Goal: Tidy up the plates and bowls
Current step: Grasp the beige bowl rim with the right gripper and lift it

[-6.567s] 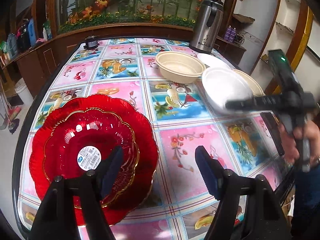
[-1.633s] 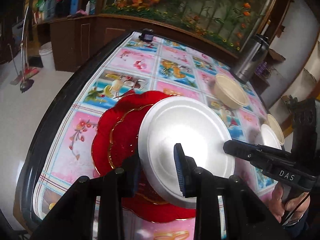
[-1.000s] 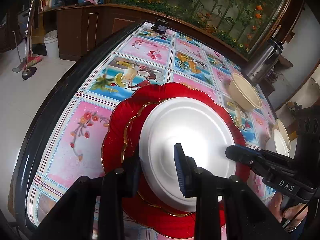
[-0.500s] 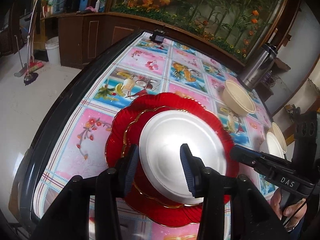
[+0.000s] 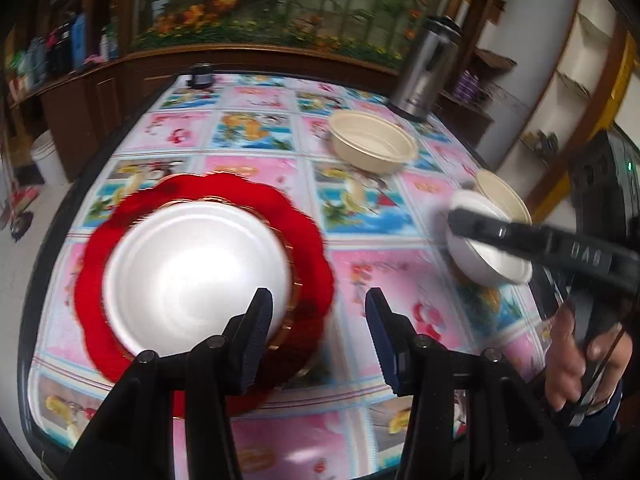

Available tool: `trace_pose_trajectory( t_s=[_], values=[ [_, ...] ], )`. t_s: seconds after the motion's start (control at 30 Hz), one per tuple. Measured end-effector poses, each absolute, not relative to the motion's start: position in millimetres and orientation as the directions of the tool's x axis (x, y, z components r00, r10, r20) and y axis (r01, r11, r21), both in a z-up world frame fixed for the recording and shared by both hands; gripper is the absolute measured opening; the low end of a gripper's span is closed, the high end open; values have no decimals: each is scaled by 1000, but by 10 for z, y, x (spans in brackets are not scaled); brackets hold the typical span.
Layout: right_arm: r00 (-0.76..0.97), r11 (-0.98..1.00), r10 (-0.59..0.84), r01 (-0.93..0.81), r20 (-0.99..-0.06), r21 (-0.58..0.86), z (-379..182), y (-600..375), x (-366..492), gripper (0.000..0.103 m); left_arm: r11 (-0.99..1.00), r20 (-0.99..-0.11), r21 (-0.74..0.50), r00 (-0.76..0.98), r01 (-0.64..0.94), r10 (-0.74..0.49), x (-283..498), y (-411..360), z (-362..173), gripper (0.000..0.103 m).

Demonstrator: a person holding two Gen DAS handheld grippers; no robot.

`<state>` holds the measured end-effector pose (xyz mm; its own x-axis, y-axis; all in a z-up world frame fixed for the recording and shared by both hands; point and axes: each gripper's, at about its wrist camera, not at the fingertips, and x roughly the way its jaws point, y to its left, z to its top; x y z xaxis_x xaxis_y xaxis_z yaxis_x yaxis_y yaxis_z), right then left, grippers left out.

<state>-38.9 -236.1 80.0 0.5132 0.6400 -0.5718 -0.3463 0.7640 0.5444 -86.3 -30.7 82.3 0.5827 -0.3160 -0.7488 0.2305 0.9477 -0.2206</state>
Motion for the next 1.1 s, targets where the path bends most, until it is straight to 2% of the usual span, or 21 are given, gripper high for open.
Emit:
trace_pose_trajectory(
  t_s=[0.2,0.33,0.5,0.63,0.7,0.87,1.0,1.1],
  values=[
    [648,800,550,-228,-527,555,957,-3201,-582,17,925,-780,-198,519,324,-349,-892,-796,672,47],
    [717,814,456,-96,-528,573,981,-3798,-615,22,912,-799,-191,482,364,-360,-911,-1028,579,47],
    [734,817,411,-34,-541,576,1032,-4089,-504,27,901,-816,-174,454,397,-357,-923,-1198,501,47],
    [669,828,467,-100,-578,552,1141,-3845,-128,31,897,-814,-173,453,407,-362,-934,-1242,507,47],
    [616,849,481,-149,-624,507,1174,-3567,144,35,897,-812,-172,457,408,-363,-953,-1236,526,48],
    [493,880,475,-244,-729,408,1156,-2725,872,35,909,-808,-173,472,380,-351,-952,-1114,555,48],
    [421,923,384,-202,-821,328,833,-2373,1403,35,918,-802,-175,489,355,-342,-966,-933,606,48],
    [345,920,391,-176,-853,350,581,-2320,1610,36,924,-794,-179,505,337,-338,-976,-777,645,48]
  ],
)
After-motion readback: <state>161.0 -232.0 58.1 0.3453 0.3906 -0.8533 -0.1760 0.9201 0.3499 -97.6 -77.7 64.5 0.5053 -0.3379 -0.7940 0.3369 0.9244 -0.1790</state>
